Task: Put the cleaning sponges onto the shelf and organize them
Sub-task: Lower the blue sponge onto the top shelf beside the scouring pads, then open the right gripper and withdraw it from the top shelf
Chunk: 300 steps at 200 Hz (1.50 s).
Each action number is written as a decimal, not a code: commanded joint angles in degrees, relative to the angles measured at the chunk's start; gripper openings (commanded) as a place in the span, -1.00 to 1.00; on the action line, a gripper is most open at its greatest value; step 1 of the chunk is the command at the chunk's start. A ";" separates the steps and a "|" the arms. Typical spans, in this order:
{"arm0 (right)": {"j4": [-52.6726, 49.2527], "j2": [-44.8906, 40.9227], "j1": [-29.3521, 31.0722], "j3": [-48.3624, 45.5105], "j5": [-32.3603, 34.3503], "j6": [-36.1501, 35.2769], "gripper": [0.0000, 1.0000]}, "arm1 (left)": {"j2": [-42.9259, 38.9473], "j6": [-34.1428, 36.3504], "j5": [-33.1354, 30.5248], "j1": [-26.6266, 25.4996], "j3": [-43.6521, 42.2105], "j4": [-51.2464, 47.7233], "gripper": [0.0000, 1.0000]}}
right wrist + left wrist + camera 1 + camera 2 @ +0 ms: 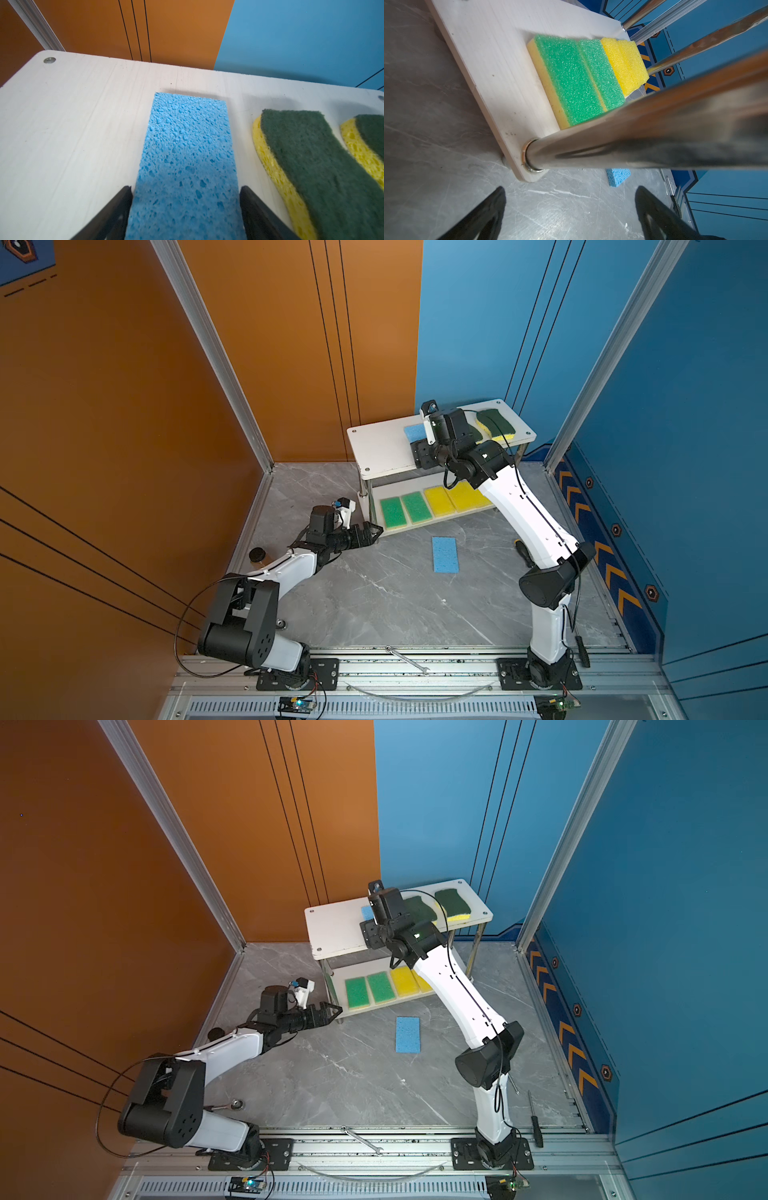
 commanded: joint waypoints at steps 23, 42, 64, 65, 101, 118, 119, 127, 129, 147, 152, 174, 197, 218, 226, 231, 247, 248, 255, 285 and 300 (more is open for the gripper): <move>-0.24 -0.26 -1.41 1.10 -2.95 -0.35 0.87 | 0.25 0.04 0.08 0.04 -0.68 0.86 0.95; -0.26 -0.88 -1.97 1.07 -4.00 -0.27 0.89 | 0.59 -0.07 0.21 0.05 -0.62 1.11 0.95; -0.15 -1.89 -2.34 1.05 -5.12 -0.43 0.91 | 0.78 -0.22 0.26 0.07 -0.60 1.33 0.95; -0.18 -1.92 -2.34 1.08 -5.18 -0.48 0.91 | 0.78 -0.23 0.26 0.03 -0.64 1.35 0.95; -0.67 -4.17 -2.31 0.92 -7.47 -2.41 0.98 | 0.52 -0.25 0.27 0.03 -0.57 1.43 0.95; -1.54 -5.39 -2.34 0.77 -9.19 -2.80 1.00 | 0.28 -0.21 0.04 0.01 -0.61 1.38 0.95; -1.54 -5.48 -2.30 0.76 -9.28 -2.81 1.00 | 0.27 -0.18 0.02 0.00 -0.64 1.42 0.95; -2.01 -6.12 -2.33 0.60 -10.18 -2.89 1.00 | 0.03 -0.25 -0.24 -0.01 -1.13 1.46 0.95; -2.10 -6.27 -2.34 0.53 -10.45 -2.89 1.00 | 0.00 -0.25 -0.31 -0.05 -1.08 1.46 0.95; -2.49 -8.17 -2.19 -0.83 -11.77 -2.89 1.00 | -0.27 -0.33 -0.71 -0.01 -1.66 1.78 0.95; -2.47 -8.72 -2.17 -1.30 -11.70 -2.89 1.00 | -0.27 -0.34 -0.63 -0.03 -1.69 1.73 0.95; -2.47 -11.36 -1.99 -3.89 -11.50 -3.06 1.00 | -0.40 -0.24 -0.45 -0.01 -1.98 1.75 0.95; -2.13 -14.71 -1.92 -7.43 -11.15 -2.66 1.00 | -0.67 -0.25 -0.71 -0.01 -2.08 1.73 0.95; -1.13 -17.95 -1.53 -12.34 -11.05 -1.11 1.00 | -0.58 -0.25 -0.97 -0.16 -2.10 1.77 0.95; -0.82 -19.35 -1.18 -14.30 -10.53 -0.60 1.00 | -0.62 -0.17 -0.93 -0.17 -2.17 1.88 0.95; -0.53 -20.13 -0.99 -15.53 -10.01 -0.36 1.00 | -0.54 -0.16 -0.97 -0.18 -2.07 1.89 0.95; 0.09 -22.82 -0.29 -19.47 -8.83 0.56 1.00 | -0.27 -0.08 -0.70 -0.15 -1.90 1.83 0.95; 0.11 -23.02 -0.22 -19.60 -8.80 0.64 1.00 | -0.27 -0.08 -0.66 -0.16 -1.90 1.82 0.95; 0.42 -24.09 0.01 -21.40 -8.31 1.07 1.00 | -0.29 -0.03 -0.45 -0.16 -1.91 1.86 0.95; 2.69 -28.34 0.35 -29.78 -8.10 4.81 1.00 | -0.02 -0.05 -0.62 -0.11 -1.82 1.94 0.95; 3.72 -30.22 0.38 -34.89 -8.23 6.53 1.00 | 0.21 -0.16 -0.63 -0.18 -1.87 2.01 0.95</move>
